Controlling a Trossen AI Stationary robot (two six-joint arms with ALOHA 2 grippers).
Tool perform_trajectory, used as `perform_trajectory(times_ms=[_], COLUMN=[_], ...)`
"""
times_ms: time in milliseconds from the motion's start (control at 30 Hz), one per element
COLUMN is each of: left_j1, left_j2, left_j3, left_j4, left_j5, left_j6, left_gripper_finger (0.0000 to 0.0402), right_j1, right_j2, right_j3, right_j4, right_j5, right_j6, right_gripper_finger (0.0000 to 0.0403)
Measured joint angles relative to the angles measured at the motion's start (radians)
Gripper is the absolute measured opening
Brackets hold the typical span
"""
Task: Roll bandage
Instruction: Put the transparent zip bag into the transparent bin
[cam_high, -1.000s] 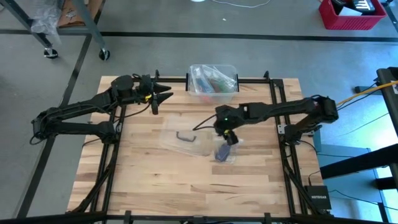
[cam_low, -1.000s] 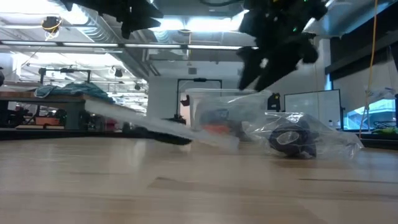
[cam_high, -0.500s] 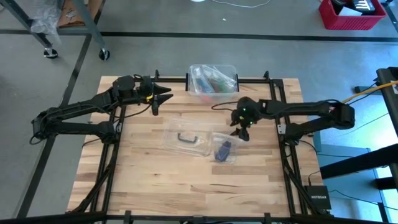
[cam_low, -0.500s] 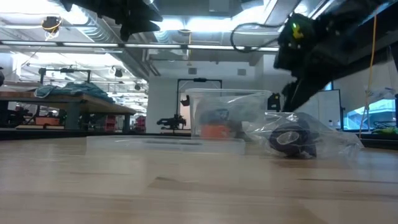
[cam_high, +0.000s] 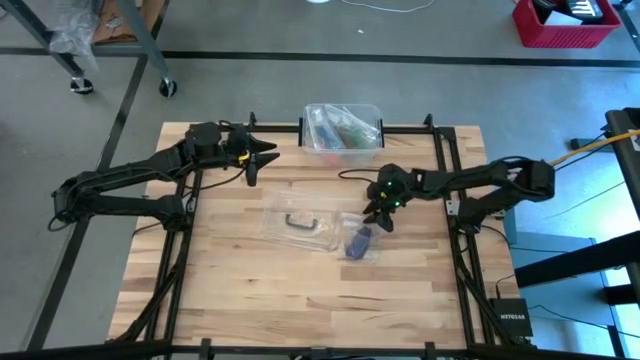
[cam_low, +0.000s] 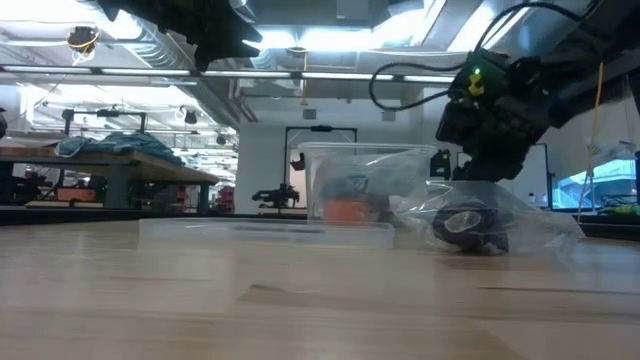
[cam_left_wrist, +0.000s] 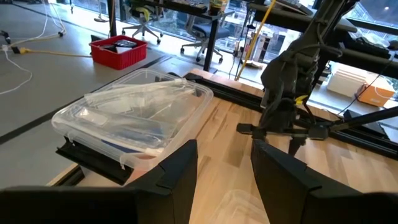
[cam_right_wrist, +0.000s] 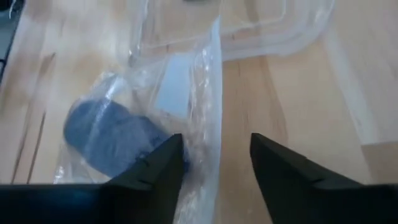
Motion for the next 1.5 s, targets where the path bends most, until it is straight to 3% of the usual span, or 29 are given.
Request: perform_trajectory(times_ms=[200, 400, 600, 733, 933, 1067, 1267, 1500], left_j1=[0.000, 0.000, 0.000, 0.000, 0.000, 0.000, 0.000, 0.000], left_j2=[0.002, 0.004, 0.004, 0.004, 0.005, 0.005, 0.005, 0.005], left_j3=[0.000, 0.000, 0.000, 0.000, 0.000, 0.000, 0.000, 0.000], left_j4=[0.000, -0.003, -0.022, -0.020, -0.021, -0.020, -0.019, -0.021], left_j5=[0.000, 0.000, 0.000, 0.000, 0.000, -0.017, -0.018, -0.019], left_j6=[0.001, 0.003, 0.002, 0.000, 0.000, 0.000, 0.000, -0.001], left_gripper_finger=[0.0143, 0.0143, 0.0143, 0.0143, 0.0143, 0.0143, 0.0143, 0.0143], right_j1=[0.000, 0.000, 0.031, 0.050, -0.001, -0.080, -0.217, -0.336], right_j2=[0.062, 0.049, -0.086, -0.192, -0.236, -0.202, -0.094, 0.062], right_j3=[0.000, 0.009, 0.103, 0.238, 0.443, 0.531, 0.573, 0.589], right_j4=[0.044, 0.045, -0.156, -0.294, -0.347, -0.203, 0.033, -0.028], right_j5=[-0.019, -0.021, 0.054, 0.166, 0.316, 0.385, 0.342, 0.308], right_j6=[0.004, -0.023, -0.101, -0.193, -0.332, -0.335, -0.249, -0.086], right_gripper_finger=[0.0115, 0.0012, 0.0009, 0.0011, 0.0006, 0.0010, 0.0013, 0.0014])
